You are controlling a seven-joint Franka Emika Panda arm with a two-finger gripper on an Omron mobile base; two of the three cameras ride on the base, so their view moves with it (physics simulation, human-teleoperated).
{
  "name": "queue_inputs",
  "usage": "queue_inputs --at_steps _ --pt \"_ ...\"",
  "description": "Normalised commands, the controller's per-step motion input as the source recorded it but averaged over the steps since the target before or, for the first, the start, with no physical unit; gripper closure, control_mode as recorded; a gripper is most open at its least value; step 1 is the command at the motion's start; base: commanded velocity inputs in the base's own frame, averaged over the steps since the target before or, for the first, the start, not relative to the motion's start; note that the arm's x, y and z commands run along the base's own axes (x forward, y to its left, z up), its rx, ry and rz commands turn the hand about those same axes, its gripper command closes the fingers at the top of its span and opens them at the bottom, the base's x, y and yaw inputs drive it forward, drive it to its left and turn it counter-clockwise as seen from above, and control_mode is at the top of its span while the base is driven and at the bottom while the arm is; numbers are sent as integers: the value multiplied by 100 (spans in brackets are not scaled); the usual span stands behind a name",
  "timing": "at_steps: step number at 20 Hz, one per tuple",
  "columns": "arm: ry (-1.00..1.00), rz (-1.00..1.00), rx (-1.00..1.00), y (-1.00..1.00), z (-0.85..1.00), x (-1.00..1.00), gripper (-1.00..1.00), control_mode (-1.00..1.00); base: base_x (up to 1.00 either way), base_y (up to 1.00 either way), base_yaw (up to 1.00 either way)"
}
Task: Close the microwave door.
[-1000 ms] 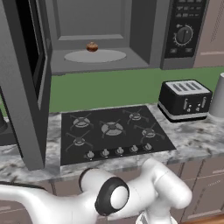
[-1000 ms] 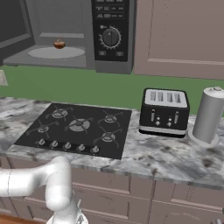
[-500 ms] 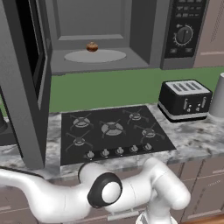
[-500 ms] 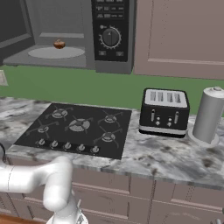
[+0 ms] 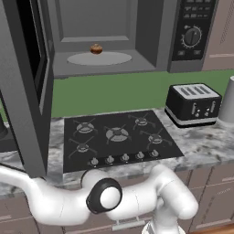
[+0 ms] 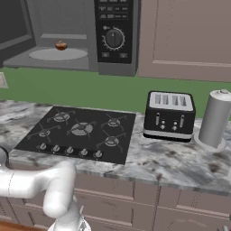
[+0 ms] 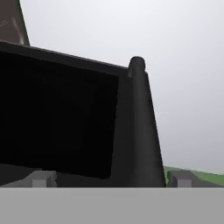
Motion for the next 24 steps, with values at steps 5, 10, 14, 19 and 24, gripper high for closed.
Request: queue_inputs --at_steps 5,10,14,19,24 --pt "-5 21 25 0 -6 30 -100 -100 0 0 0" --pt "0 2 4 0 23 -8 -100 -100 0 0 0" --pt "-5 0 12 0 50 -35 -100 -100 0 0 0" --pt "-9 3 25 -8 23 -21 -100 -100 0 0 0" --pt "-19 3 29 0 15 -57 -100 -100 0 0 0"
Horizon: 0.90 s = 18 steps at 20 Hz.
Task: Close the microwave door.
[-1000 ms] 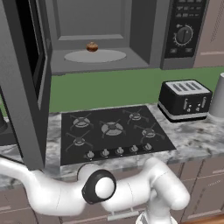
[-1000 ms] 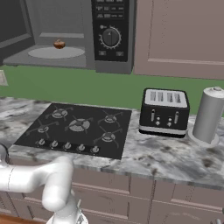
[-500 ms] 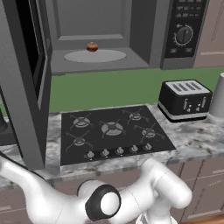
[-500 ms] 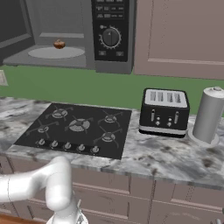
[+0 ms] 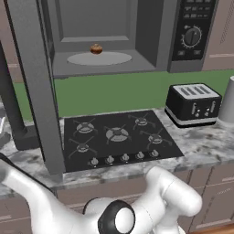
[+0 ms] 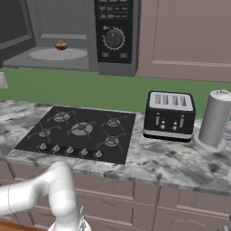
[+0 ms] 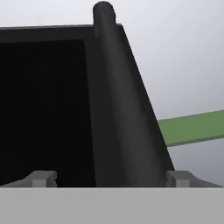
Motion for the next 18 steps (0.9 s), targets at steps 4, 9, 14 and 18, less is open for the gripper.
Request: queue_inputs --at_steps 4,9,14,18 --pt "-17 3 23 -1 32 -64 -100 -100 0 0 0" --pt "0 6 22 -20 55 -12 -100 -100 0 0 0" --pt "11 9 12 -13 43 0 -100 -100 0 0 0" --pt "10 16 19 -49 7 0 -100 -100 0 0 0"
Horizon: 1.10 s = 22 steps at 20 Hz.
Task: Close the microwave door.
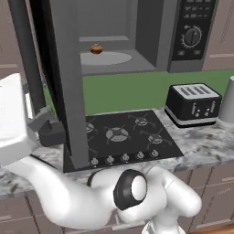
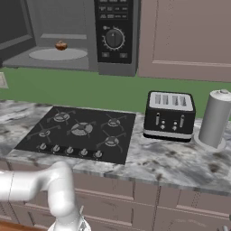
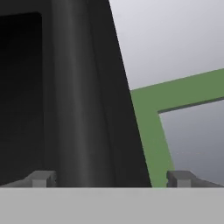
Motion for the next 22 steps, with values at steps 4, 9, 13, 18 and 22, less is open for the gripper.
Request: queue_inputs --at_steps 4,9,13,18,22 --pt "8 20 32 -77 0 0 -100 -100 0 0 0" --pt "21 19 38 -78 0 15 -100 -100 0 0 0" --pt "21 20 33 -64 2 30 -100 -100 0 0 0" --pt "17 24 25 -55 8 42 -100 -100 0 0 0" --pt "12 25 16 -39 0 55 -100 -100 0 0 0"
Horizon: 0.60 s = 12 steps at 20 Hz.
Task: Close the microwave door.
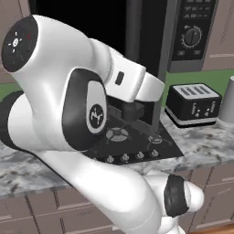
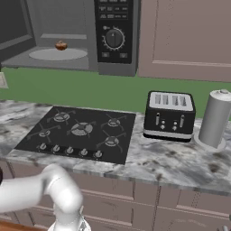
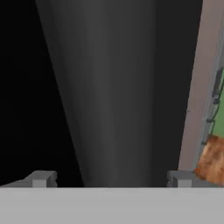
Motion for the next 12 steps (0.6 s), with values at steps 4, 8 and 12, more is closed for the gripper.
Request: queue_inputs --at_steps 4,8,12 --pt "6 24 7 -45 -1 59 -100 -100 0 0 0" --pt "0 18 10 -41 -14 58 -100 -100 0 0 0" --pt "0 18 7 -45 -16 64 -100 -100 0 0 0"
